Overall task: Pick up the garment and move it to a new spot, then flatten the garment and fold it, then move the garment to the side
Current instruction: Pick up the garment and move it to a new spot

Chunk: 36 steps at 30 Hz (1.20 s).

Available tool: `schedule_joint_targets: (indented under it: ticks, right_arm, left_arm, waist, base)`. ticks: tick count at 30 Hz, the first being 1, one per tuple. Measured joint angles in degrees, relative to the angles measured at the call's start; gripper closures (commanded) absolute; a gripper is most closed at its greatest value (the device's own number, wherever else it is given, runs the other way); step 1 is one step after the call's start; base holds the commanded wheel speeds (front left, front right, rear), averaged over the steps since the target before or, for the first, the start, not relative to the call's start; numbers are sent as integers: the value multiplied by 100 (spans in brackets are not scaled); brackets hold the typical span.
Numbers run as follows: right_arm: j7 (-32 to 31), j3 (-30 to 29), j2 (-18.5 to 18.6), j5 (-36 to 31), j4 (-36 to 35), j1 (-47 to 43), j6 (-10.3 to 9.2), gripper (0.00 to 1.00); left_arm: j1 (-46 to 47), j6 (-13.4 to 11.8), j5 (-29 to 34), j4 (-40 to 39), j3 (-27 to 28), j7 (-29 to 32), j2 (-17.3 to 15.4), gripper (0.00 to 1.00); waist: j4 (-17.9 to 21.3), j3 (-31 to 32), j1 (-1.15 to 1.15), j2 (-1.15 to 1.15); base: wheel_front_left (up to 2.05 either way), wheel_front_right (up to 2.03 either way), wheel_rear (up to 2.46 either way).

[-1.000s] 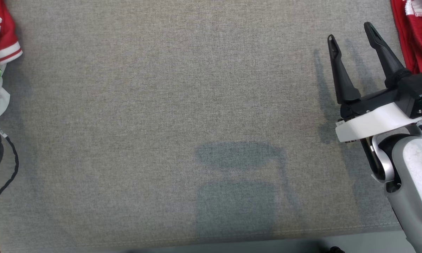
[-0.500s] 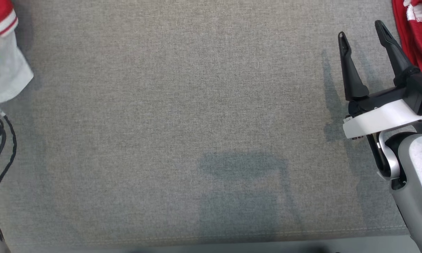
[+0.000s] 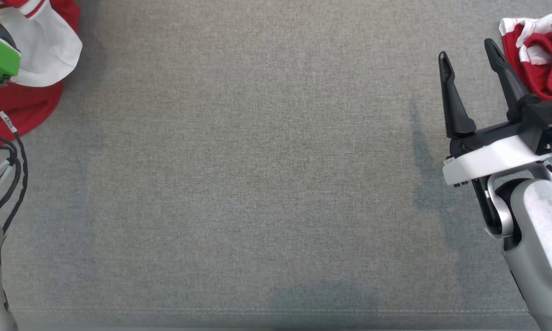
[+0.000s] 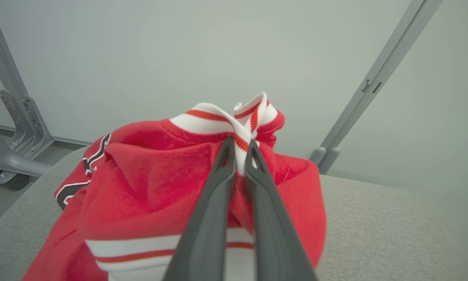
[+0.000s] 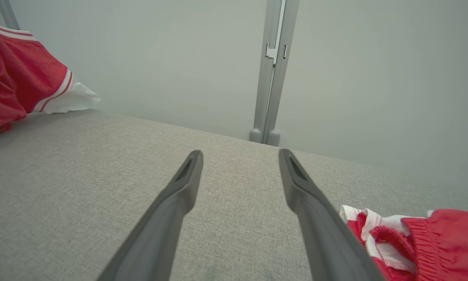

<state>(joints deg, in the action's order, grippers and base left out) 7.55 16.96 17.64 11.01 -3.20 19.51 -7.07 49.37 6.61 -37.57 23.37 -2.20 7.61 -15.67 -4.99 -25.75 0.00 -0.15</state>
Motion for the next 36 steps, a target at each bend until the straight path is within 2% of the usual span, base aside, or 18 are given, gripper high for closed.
schedule_joint_targets:
  ticks: [5,10,13,15,19,22,30,36]
  right_arm:
    - [81,82,-172,98,201,-66,0,0]
    - [124,388,-502,289,477,-324,67,0]
    - [122,467,-583,320,498,-414,68,0]
    - [115,508,-643,354,505,-475,75,0]
    - [114,582,-726,371,519,-506,101,0]
    - [114,644,-777,371,519,-505,126,0]
    - [115,872,-923,386,624,-491,254,0]
    - [114,1190,-1105,478,886,-454,504,0]
  left_arm:
    - [2,46,-27,-236,-407,171,-11,100]
    - [-102,53,-199,-475,-1150,608,148,100]
    - [-289,52,-501,-700,-1649,806,458,100]
    - [-404,53,-681,-784,-1912,892,804,100]
    - [-691,53,-970,-754,-2206,949,1383,100]
    - [-914,53,-1010,-598,-2359,947,1633,100]
    - [-1074,53,-605,-336,-2776,725,1378,100]
    - [-869,53,-282,-237,-2929,416,1337,100]
  waist:
    - [-38,372,0,0]
    - [72,811,0,0]
    - [243,957,0,0]
    - [385,1027,0,0]
    - [701,1105,0,0]
    - [944,1126,0,0]
    - [1574,1048,0,0]
    - [2029,925,0,0]
  base:
    - [0,0,0]
    - [0,0,0]
    - [0,0,0]
    - [0,0,0]
    - [0,0,0]
    - [0,0,0]
    - [0,0,0]
    - [0,0,0]
